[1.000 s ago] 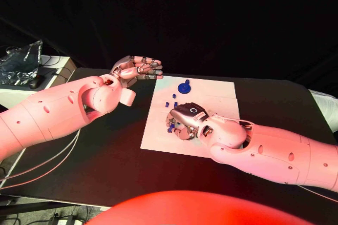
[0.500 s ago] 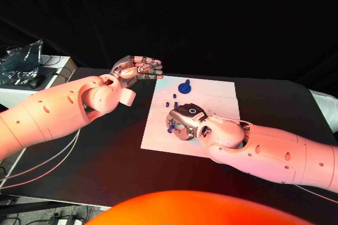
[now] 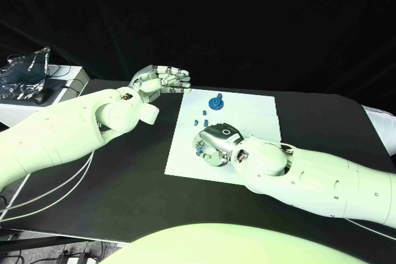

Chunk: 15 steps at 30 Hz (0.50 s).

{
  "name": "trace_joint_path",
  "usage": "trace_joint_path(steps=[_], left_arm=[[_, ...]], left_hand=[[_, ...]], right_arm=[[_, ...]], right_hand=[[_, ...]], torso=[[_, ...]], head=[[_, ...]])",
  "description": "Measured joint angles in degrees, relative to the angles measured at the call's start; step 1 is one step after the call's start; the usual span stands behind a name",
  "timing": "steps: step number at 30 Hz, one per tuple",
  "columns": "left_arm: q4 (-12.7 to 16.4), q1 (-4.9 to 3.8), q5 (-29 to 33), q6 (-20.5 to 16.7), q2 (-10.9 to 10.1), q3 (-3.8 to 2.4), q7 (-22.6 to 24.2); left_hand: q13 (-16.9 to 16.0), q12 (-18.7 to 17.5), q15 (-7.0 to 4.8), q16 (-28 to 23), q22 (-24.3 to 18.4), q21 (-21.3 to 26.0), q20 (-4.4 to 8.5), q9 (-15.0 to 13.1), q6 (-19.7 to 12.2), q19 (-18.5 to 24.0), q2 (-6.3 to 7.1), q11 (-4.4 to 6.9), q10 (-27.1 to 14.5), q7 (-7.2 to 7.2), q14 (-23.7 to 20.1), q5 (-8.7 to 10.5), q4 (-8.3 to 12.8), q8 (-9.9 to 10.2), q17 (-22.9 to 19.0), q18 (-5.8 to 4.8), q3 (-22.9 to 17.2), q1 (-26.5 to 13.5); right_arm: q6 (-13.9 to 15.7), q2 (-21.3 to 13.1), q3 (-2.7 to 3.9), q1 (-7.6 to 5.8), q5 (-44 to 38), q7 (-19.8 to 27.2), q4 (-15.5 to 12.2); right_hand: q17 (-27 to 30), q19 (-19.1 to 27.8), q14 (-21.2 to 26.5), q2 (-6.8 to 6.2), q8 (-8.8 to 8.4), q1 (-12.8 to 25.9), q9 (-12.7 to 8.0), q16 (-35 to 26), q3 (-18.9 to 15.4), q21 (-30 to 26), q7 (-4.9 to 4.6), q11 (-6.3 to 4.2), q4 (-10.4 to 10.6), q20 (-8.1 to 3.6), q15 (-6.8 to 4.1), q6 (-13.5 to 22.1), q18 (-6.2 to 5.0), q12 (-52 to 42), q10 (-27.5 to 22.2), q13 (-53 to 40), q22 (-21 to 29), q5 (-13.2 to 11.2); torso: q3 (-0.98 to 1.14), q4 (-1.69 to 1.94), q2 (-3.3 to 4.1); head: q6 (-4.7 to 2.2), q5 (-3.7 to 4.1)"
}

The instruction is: Assemble the parts on the task board

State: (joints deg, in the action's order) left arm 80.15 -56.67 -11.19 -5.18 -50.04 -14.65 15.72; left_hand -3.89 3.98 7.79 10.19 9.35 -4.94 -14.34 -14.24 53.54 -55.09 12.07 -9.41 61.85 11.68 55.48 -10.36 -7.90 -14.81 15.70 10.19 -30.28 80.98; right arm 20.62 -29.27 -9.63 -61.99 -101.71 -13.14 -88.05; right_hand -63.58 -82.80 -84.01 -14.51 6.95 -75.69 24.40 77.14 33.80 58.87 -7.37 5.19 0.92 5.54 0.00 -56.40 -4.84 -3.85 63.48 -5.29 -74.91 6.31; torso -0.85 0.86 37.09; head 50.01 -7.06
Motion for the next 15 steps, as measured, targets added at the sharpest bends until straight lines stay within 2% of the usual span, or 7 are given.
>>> trace_joint_path(steps=[2, 5, 7, 10, 13, 15], left_arm=[[0.0, 0.00, 0.0, 0.0, 0.0, 0.00, 0.0], [0.0, 0.00, 0.0, 0.0, 0.0, 0.00, 0.0], [0.0, 0.00, 0.0, 0.0, 0.0, 0.00, 0.0], [-0.1, 0.00, 0.0, 0.0, -0.1, 0.00, 0.0], [-0.2, 0.00, 0.0, 0.0, -0.1, 0.00, 0.0], [-0.2, 0.00, 0.0, 0.0, -0.1, 0.00, -0.1]], left_hand=[[0.0, 0.0, 0.00, 0.0, 0.0, 0.0, 0.00, 0.0, 0.0, 0.0, 0.00, 0.00, 0.0, 0.00, 0.0, 0.00, 0.0, 0.0, 0.0, 0.00, 0.0, 0.0], [0.0, 0.0, 0.00, 0.0, -0.2, 0.0, 0.00, 0.0, 0.0, 0.0, 0.00, 0.00, 0.0, 0.00, 0.0, 0.00, 0.0, 0.0, 0.0, 0.00, 0.0, 0.0], [0.0, 0.0, 0.00, 0.0, -0.2, 0.0, 0.00, 0.0, 0.0, 0.0, 0.00, 0.00, 0.0, 0.00, 0.0, 0.00, 0.0, 0.0, 0.0, 0.00, 0.0, 0.0], [0.0, 0.0, 0.00, 0.0, -0.2, 0.0, 0.00, 0.0, 0.0, 0.0, 0.00, 0.00, 0.0, 0.00, 0.0, 0.00, 0.0, 0.0, 0.0, 0.00, 0.0, 0.0], [0.0, 0.0, 0.00, 0.0, -0.2, 0.0, 0.00, 0.0, 0.0, 0.0, 0.00, 0.00, 0.0, 0.00, 0.0, 0.00, 0.0, 0.0, 0.0, 0.00, 0.0, 0.0], [0.0, 0.0, 0.00, 0.0, -0.2, 0.0, 0.00, 0.0, 0.0, 0.0, 0.00, 0.00, 0.0, 0.00, 0.0, 0.00, 0.0, 0.0, 0.0, 0.00, 0.0, 0.0]], right_arm=[[0.3, -0.4, -0.02, 0.05, 0.3, 0.2, -0.3], [1.1, -1.3, -0.02, 0.04, 0.6, 0.4, -1.1], [1.7, -2.1, 0.01, 0.04, 0.8, 0.4, -1.6], [2.9, -3.0, 0.04, 0.02, 1.0, 0.4, -2.3], [4.6, -4.2, 0.14, -0.01, 1.4, 0.4, -3.3], [6.1, -5.4, 0.33, -0.07, 2.0, 0.5, -4.0]], right_hand=[[0.9, 0.3, 0.0, -0.29, -0.78, -0.4, -0.5, -0.3, -3.5, -2.3, 0.53, 0.34, 0.4, 0.33, 0.00, 1.0, 0.00, -0.2, -2.3, 0.8, 0.1, -0.1], [1.6, 0.3, 0.0, 0.72, -1.33, -2.1, -1.0, -0.5, -7.9, -3.9, 0.82, 0.63, 1.1, 0.33, 0.42, 1.8, 0.00, -1.0, -4.2, 1.3, 0.7, -0.1], [2.0, 0.3, 0.0, 1.16, -1.72, -3.4, -1.4, -0.5, -10.4, -4.8, 0.82, 0.78, 1.6, 0.33, 0.42, 1.8, -0.90, -1.4, -5.2, 1.4, 1.1, -0.1], [2.3, 0.5, 0.0, 1.55, -1.72, -4.6, -1.7, -0.5, -12.5, -5.6, 1.04, 1.01, 2.1, 0.53, 0.42, 2.0, -0.90, -1.7, -6.4, 1.4, 1.6, -0.1], [2.5, 0.5, 0.0, 2.29, -2.16, -6.1, -2.1, -0.5, -15.6, -6.6, 1.23, 1.03, 3.4, 0.53, 0.42, 2.2, -0.90, -3.1, -7.2, 1.4, 2.1, -0.1], [2.8, 0.5, 0.0, 2.29, -2.36, -6.8, -2.3, -0.7, -17.0, -7.3, 1.23, 0.97, 4.2, 0.53, 0.42, 2.2, -0.90, -3.7, -7.8, 1.4, 2.4, -0.1]], torso=[[0.02, 0.00, -0.01], [0.04, -0.01, -0.02], [0.08, -0.03, -0.03], [0.09, -0.04, -0.03], [0.12, -0.05, -0.03], [0.12, -0.04, -0.03]], head=[[0.00, 0.00], [0.00, 0.00], [0.00, 0.04], [0.00, 0.14], [-0.05, 0.27], [-0.22, 0.43]])
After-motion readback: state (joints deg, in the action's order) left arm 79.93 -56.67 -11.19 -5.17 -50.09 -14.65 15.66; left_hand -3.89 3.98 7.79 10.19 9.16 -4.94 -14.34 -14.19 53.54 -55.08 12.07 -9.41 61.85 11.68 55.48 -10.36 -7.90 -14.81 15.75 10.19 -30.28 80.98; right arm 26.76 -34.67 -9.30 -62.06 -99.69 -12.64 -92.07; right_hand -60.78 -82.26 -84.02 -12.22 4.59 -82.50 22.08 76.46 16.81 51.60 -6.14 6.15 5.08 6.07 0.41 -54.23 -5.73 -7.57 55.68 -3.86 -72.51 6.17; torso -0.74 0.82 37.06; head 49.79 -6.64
